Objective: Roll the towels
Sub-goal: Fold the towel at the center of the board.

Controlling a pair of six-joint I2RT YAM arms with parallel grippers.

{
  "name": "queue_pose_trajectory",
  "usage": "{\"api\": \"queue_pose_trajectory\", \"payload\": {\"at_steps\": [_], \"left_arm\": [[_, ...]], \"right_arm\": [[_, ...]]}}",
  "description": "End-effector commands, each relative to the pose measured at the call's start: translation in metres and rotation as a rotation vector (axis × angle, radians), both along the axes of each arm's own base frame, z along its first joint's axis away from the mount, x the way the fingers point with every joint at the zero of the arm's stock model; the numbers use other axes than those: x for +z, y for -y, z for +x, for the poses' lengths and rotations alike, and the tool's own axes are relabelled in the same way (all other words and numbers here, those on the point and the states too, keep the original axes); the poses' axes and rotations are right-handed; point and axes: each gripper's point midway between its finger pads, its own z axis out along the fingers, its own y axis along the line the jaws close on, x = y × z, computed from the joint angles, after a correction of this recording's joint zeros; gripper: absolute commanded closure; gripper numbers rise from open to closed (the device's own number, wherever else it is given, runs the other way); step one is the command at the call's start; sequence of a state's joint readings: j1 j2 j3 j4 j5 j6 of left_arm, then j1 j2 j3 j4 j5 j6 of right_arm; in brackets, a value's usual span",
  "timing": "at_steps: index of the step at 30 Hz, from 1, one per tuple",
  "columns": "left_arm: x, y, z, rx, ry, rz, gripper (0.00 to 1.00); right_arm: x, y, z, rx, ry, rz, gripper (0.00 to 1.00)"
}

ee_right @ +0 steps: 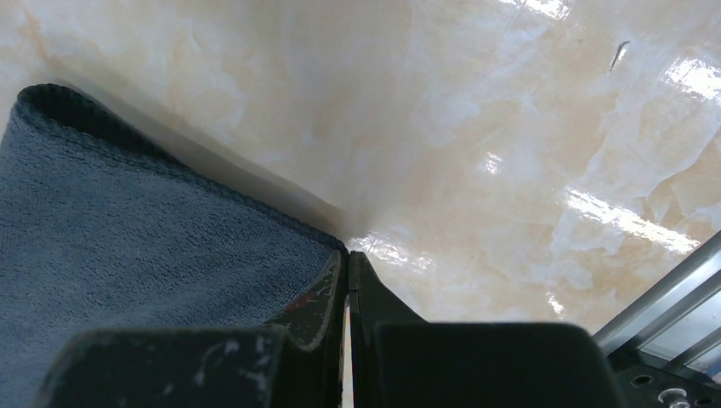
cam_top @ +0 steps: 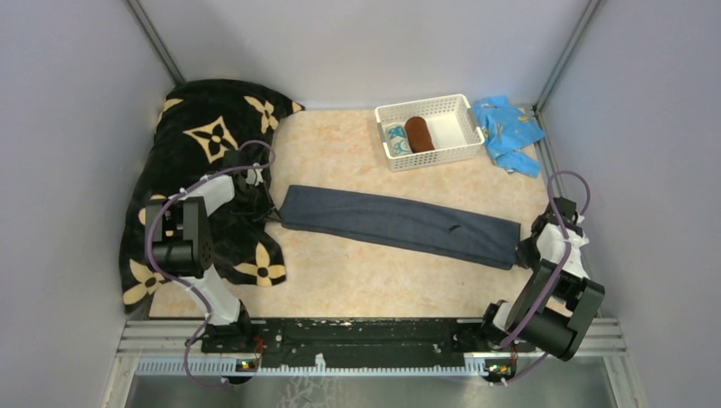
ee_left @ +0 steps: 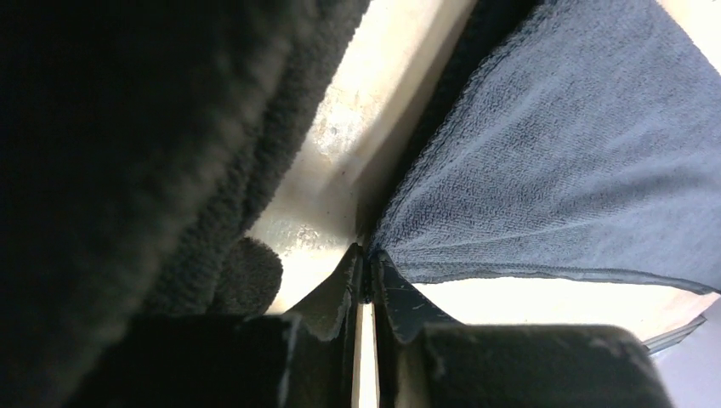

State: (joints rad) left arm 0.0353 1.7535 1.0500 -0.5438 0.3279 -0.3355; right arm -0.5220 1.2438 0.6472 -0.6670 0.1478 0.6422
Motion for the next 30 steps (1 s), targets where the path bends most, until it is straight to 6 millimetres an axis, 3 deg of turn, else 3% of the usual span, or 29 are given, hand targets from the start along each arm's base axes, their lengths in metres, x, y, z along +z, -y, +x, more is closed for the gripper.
{"api": "queue_pose_trajectory", "payload": {"at_steps": [1, 30], "left_arm": [[-0.020, -0.010, -0.023, 0.032, -0.117, 0.065, 0.88], [-0.027, -0.027, -0.022, 0.046, -0.142, 0.168, 0.88]], "right_arm": [[0.007, 0.008, 0.005, 0.001, 0.032, -0.026, 1.00], [0.082, -0.002, 0.008, -0.045, 0.181, -0.003, 1.00]]}}
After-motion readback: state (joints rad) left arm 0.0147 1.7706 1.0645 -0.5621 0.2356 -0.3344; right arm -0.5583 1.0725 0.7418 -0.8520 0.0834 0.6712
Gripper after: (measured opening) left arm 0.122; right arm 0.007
